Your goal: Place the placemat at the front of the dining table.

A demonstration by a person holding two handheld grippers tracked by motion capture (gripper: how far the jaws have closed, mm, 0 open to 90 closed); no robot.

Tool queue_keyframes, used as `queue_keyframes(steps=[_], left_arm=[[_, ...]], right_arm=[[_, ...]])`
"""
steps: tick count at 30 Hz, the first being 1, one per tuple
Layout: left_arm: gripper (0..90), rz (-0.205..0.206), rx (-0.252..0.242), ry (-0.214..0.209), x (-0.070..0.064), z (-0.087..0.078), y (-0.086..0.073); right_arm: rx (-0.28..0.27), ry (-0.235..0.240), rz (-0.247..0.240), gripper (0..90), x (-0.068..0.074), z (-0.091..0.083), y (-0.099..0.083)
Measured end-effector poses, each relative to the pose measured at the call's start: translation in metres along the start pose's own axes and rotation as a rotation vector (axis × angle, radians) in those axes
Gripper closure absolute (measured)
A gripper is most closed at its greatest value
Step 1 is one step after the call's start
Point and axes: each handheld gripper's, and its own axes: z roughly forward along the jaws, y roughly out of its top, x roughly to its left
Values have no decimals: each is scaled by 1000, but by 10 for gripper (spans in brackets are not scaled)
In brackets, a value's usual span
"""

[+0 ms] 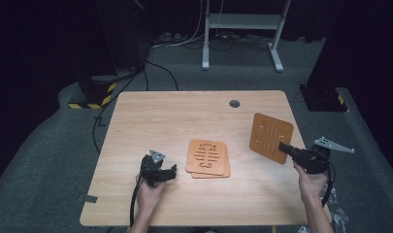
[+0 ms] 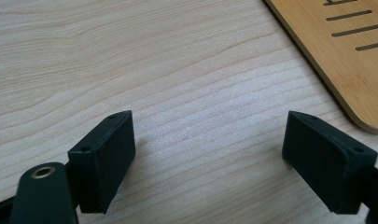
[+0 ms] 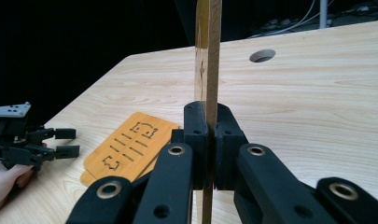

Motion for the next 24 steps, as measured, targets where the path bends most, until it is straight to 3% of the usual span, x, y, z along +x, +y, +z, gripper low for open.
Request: queue_keyframes(steps=[24], left_arm=[[172,0,0,0,0,0,0]], right_arm=[[11,-44,30,869,-18,-12,-3]])
